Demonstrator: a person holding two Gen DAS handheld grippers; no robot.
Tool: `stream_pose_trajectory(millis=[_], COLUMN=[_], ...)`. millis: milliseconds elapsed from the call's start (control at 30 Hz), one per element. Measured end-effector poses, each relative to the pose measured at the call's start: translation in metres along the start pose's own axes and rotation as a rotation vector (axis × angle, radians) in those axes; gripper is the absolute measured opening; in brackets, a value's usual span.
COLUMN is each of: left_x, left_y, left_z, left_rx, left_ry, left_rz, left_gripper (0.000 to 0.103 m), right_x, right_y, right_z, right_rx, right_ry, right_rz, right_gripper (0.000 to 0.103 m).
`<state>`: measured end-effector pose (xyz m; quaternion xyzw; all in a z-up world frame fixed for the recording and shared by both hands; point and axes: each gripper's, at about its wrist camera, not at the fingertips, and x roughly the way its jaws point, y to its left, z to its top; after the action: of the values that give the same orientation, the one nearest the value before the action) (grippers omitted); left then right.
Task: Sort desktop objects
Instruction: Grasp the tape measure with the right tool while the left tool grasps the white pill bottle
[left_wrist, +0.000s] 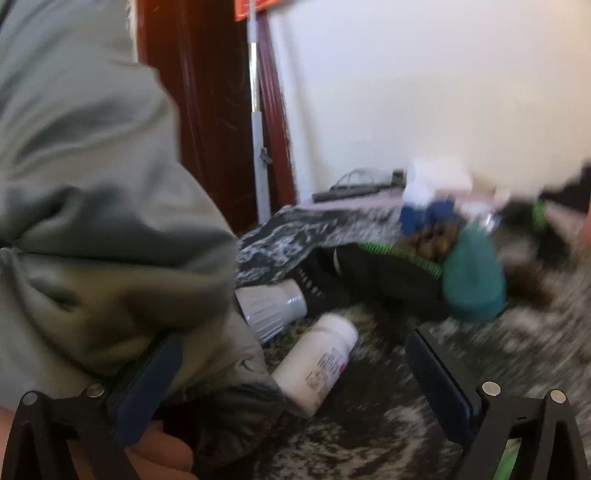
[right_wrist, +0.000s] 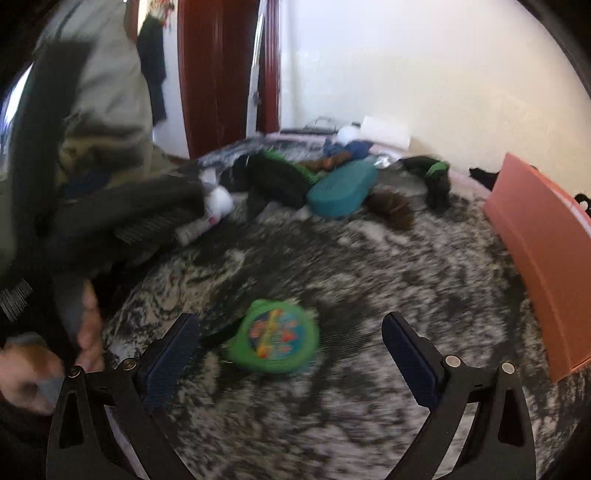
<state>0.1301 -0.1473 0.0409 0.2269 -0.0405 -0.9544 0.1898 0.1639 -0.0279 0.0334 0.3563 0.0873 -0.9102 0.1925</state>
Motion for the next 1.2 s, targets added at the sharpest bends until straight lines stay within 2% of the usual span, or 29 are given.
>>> stream_pose_trajectory(millis=[100,167,233,400,467,500,533,567,600,633,667,700,733,867,933,1033,1200], left_x=[0.015,0.032,0.048,0.082,0.099,0.108,0.117,0.122,0.129,0.134,0.134,0.134,0.133,0.118,0.104,0.076,0.037], left_y=[-0.009,-0.013,-0.014,-0.019,-0.029,-0.034,-0.036,-0.035,-0.028,-0.021,-0.017,-0.013,-0.010,-0.009,-0.014,-0.025,-0.034], left_z=[-0.004,-0.003,-0.003,0.003,0.002,0.003,0.003,0.005,0.007,0.009,0.010,0.011,0.012,0.020,0.030,0.048,0.074], left_rx=[0.023,0.033,0.024,0.010,0.037,0.059,0.059,0.033,-0.037,-0.104,-0.117,-0.130,-0.144,-0.220,-0.227,-0.183,-0.179], left_ry=[0.026,0.093,0.161,0.250,0.308,0.335,0.362,0.375,0.398,0.421,0.422,0.424,0.425,0.429,0.407,0.336,0.283], left_rz=[-0.010,-0.048,-0.077,-0.103,-0.122,-0.081,-0.079,-0.097,-0.111,-0.123,-0.096,-0.068,-0.045,-0.180,-0.228,-0.253,-0.374], left_gripper=[0.102,0.102,0.102,0.102,0.102,0.102,0.101,0.098,0.080,0.068,0.061,0.045,0.044,0.044,0.044,0.044,0.044], right_x=[0.025,0.042,0.045,0.063,0.068,0.070,0.071,0.070,0.070,0.069,0.068,0.066,0.063,0.048,0.043,0.028,-0.018], right_y=[0.006,0.005,-0.004,-0.008,-0.007,-0.006,-0.005,-0.002,0.001,-0.001,-0.003,-0.008,-0.013,-0.036,-0.049,-0.074,-0.112], right_z=[-0.008,-0.013,-0.009,0.003,0.008,0.010,0.012,0.012,0.013,0.013,0.013,0.013,0.012,0.008,0.006,0.002,0.005], right_rx=[-0.014,-0.014,0.035,0.045,0.038,0.032,0.026,0.019,0.013,0.023,0.034,0.059,0.085,0.203,0.243,0.322,0.386], right_ry=[0.051,0.104,0.106,0.130,0.130,0.122,0.114,0.111,0.108,0.106,0.104,0.100,0.095,0.051,0.050,0.019,-0.093], right_rz=[-0.091,-0.084,-0.060,-0.091,-0.095,-0.091,-0.087,-0.097,-0.108,-0.097,-0.085,-0.068,-0.050,0.040,0.035,0.046,0.018], right_gripper=[0.101,0.099,0.099,0.098,0.091,0.079,0.059,0.059,0.059,0.059,0.059,0.059,0.059,0.059,0.059,0.059,0.059])
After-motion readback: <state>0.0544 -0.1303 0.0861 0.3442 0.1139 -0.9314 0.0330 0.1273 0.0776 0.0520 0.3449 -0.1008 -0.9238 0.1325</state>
